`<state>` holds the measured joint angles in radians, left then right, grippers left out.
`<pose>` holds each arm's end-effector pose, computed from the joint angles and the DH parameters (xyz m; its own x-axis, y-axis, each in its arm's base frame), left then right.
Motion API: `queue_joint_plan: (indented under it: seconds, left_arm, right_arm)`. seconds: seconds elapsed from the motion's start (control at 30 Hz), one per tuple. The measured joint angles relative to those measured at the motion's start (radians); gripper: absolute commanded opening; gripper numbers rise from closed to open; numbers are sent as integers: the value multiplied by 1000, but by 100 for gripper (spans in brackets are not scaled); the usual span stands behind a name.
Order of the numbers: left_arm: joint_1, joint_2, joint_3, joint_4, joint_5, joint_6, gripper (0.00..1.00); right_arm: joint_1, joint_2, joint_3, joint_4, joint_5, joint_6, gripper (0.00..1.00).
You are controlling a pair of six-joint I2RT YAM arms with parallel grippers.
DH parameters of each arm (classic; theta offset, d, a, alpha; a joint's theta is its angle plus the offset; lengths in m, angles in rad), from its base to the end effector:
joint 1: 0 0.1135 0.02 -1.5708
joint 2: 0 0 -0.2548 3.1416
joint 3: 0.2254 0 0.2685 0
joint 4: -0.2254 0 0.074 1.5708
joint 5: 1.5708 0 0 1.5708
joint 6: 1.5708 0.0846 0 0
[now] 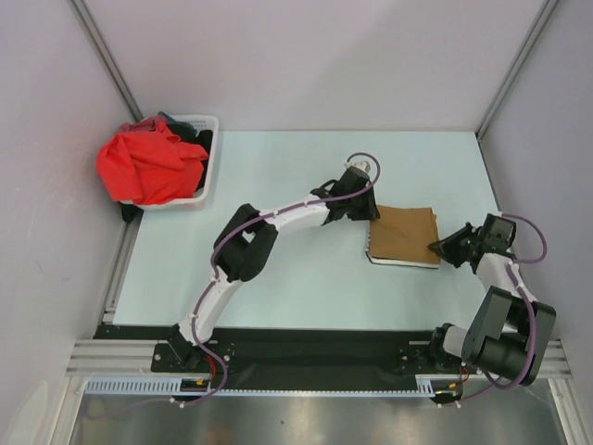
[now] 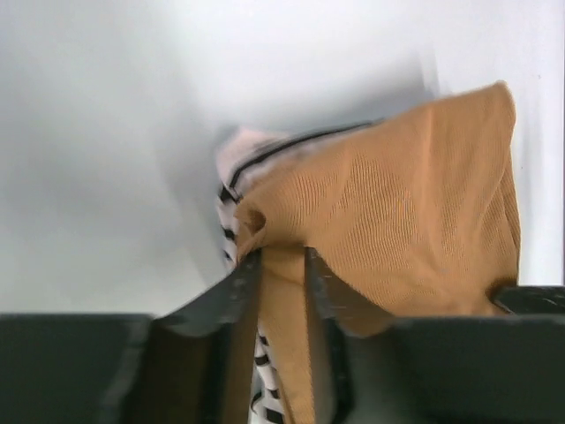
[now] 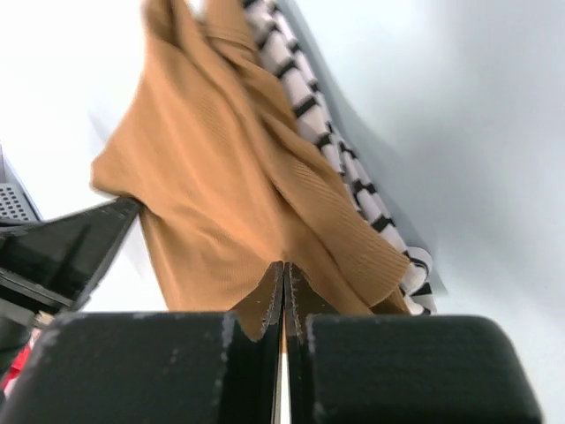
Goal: Fold and stack the tank tops
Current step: Neatly place the folded tank top to the corner
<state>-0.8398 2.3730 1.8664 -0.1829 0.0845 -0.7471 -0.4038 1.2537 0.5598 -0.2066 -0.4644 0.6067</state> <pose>0.3841 -0.4390 0.1154 -0.8452 -0.0716 -0.5296 0.2876 0.7743 -0.5637 0.2660 -0.0725 0.1171 -0.5376 0.7841 -0.3102 0.4893 0.5897 0.6425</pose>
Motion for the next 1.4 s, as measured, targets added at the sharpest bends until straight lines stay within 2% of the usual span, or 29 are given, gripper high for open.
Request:
queue_joint_plan:
  seconds: [0.17,0.27,0.37,0.4,0.43,0.5,0.63,0.77,0.8,0.83,0.97,1.1,1.23,1.4]
  left_arm:
    - [18,-48,12,-11,-32,65,57]
    - [-3,-140,-37,-16,-65,105,59]
    - [-48,-293,-164,7,-102,139,67]
    - [-60,-342,-211,17,-108,144,70]
    - [-74,-409,-280,40,-117,148,75]
    - [-99,-546,-411,60,-135,156,80]
    - [-95,-788,-644,95,-190,176,98]
    - [-79,-1057,-883,93,-274,198,100]
    - [-78,-1125,-940,87,-299,201,100]
    - [-77,-1196,-997,85,-330,206,100]
    - [-55,-1471,-1195,37,-419,208,100]
    - [-15,-1714,-1357,-3,-475,209,100]
    - [-11,-1905,-1492,-58,-494,227,100]
    - [-11,-2018,-1577,-82,-471,251,100]
  right_arm:
    - [0,-37,71,-40,21,-26,6]
    - [1,-37,130,-51,18,-45,10]
    - [28,-46,164,-55,11,-69,34]
    - [53,-56,170,-67,18,-80,53]
    - [85,-71,175,-82,31,-90,57]
    - [159,-112,184,-112,71,-123,61]
    - [299,-220,185,-142,106,-156,63]
    - [488,-288,188,-165,164,-190,67]
    - [544,-309,185,-167,188,-195,86]
    - [605,-336,177,-163,206,-197,99]
    - [804,-516,48,-53,284,-216,100]
    - [911,-576,-92,103,320,-216,100]
    - [962,-516,-202,202,352,-219,100]
    - [967,-507,-262,226,393,-220,100]
